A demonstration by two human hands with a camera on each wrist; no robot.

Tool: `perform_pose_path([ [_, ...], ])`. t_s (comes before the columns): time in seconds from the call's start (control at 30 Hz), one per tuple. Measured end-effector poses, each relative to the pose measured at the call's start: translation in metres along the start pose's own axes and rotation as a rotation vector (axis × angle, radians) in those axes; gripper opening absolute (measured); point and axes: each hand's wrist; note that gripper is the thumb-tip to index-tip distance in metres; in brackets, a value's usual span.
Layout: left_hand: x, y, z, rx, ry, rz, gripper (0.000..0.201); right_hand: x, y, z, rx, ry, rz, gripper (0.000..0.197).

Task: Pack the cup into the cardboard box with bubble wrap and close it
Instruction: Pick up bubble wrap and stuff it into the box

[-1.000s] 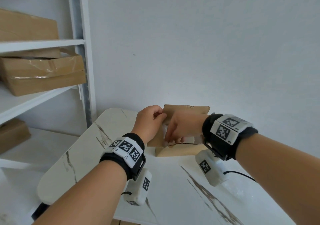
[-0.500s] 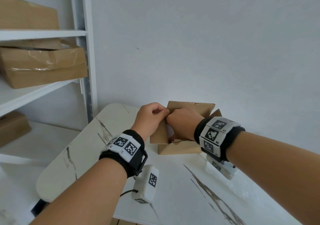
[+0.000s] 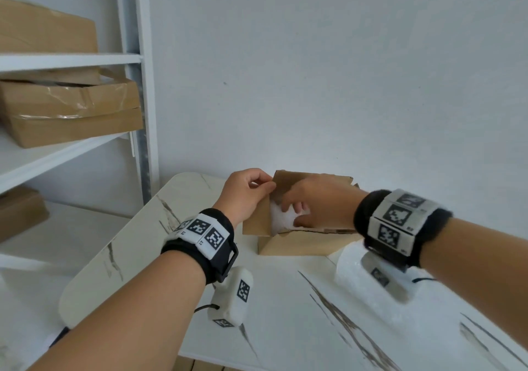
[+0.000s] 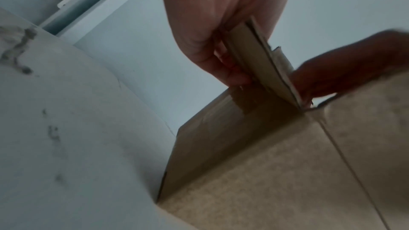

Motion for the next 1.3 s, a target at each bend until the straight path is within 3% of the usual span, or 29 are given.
perform_pose_path([
  [0.17,-0.003,0.003,0.003,0.025,-0.003,0.007,0.012,-0.001,0.005,0.014,0.176,-0.220,0.222,0.054],
  [0.33,-0.002,0.004,0.004,0.026,0.013,-0.009,0.006,0.006,0.019,0.007,0.131,-0.277,0.281,0.041],
  [0.57,0.001,0.004,0.003,0.049,0.008,0.010,0.010,0.021,0.026,-0.020,0.267,-0.183,0.313,0.023],
  [0.8,-0.001,0.003,0.004,0.037,0.016,-0.004,0.009,0.021,0.023,-0.009,0.202,-0.116,0.078,0.041],
  [0.93,-0.003,0.004,0.003,0.027,0.037,-0.039,0.009,0.008,0.011,0.005,0.202,-0.026,0.004,0.064],
  [1.1,-0.001,0.009,0.004,-0.013,0.023,-0.014,0.010,0.022,0.015,0.008,0.281,-0.025,0.049,0.039],
  [1.3,-0.002,0.008,0.003,-0.019,0.019,-0.056,0.014,0.030,0.018,-0.013,0.300,0.090,0.011,0.031],
])
Point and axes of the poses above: each hand's wrist, its own z-axis away from the middle knuckle, its own y-axis out of the palm, x = y × z, and after that the axes turned 2 degrees about y, right-handed
